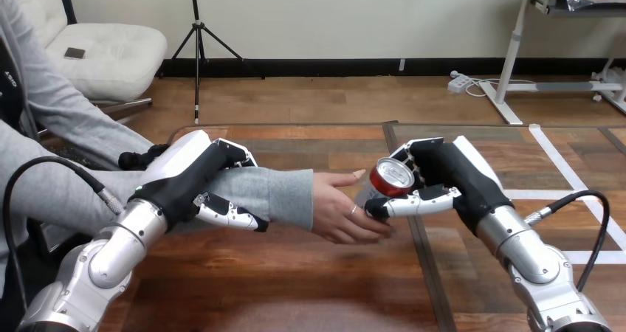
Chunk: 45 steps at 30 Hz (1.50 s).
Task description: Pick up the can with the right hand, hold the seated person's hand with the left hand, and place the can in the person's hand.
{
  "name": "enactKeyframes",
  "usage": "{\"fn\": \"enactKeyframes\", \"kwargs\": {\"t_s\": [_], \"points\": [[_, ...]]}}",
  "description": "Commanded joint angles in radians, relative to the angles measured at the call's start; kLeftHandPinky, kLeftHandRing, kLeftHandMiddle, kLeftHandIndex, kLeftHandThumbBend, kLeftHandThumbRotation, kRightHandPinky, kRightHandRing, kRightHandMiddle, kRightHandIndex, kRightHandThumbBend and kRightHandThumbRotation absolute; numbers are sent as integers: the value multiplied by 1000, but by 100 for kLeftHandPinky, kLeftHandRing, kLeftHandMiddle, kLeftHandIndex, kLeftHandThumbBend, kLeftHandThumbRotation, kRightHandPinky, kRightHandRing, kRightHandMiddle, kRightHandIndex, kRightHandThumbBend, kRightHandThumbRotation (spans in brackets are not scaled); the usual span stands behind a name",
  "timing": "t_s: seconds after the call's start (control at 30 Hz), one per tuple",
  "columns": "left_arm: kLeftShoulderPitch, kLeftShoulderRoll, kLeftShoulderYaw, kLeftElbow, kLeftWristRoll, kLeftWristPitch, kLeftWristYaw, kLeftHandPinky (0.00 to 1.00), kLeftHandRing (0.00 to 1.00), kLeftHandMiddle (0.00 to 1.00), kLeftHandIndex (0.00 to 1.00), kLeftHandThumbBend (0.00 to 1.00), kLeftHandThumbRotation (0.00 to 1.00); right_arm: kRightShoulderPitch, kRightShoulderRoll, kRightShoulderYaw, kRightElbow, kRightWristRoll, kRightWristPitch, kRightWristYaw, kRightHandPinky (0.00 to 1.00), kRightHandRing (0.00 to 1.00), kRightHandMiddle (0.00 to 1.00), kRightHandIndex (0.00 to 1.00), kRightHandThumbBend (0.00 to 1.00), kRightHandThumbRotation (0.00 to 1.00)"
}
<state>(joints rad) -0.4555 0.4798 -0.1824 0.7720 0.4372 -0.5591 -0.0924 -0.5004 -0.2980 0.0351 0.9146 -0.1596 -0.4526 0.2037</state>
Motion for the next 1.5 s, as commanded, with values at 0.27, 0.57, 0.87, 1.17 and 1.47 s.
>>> {"fn": "enactKeyframes", "kwargs": {"t_s": [0.27, 0.57, 0.87, 1.17, 1.47], "points": [[-122, -8, 38, -57, -44, -29, 27, 25, 29, 35, 43, 68, 0, -139, 27, 9, -40, -5, -38, -19, 30, 32, 37, 41, 86, 0], [-121, -10, 40, -53, -53, -33, 19, 25, 29, 35, 43, 67, 0, -142, 40, 14, -34, 0, -57, -2, 29, 31, 37, 42, 86, 0], [-118, -7, 40, -57, -48, -27, 18, 25, 30, 36, 43, 67, 0, -144, 52, 20, -36, 1, -51, 0, 30, 32, 37, 41, 86, 0], [-115, -5, 40, -60, -45, -22, 22, 26, 30, 36, 43, 67, 0, -140, 58, 24, -49, 2, -46, -2, 29, 32, 37, 41, 86, 0], [-110, -1, 40, -71, -45, -12, 18, 26, 31, 37, 44, 67, 0, -134, 54, 29, -63, -1, -45, -4, 30, 33, 38, 41, 85, 0]]}}
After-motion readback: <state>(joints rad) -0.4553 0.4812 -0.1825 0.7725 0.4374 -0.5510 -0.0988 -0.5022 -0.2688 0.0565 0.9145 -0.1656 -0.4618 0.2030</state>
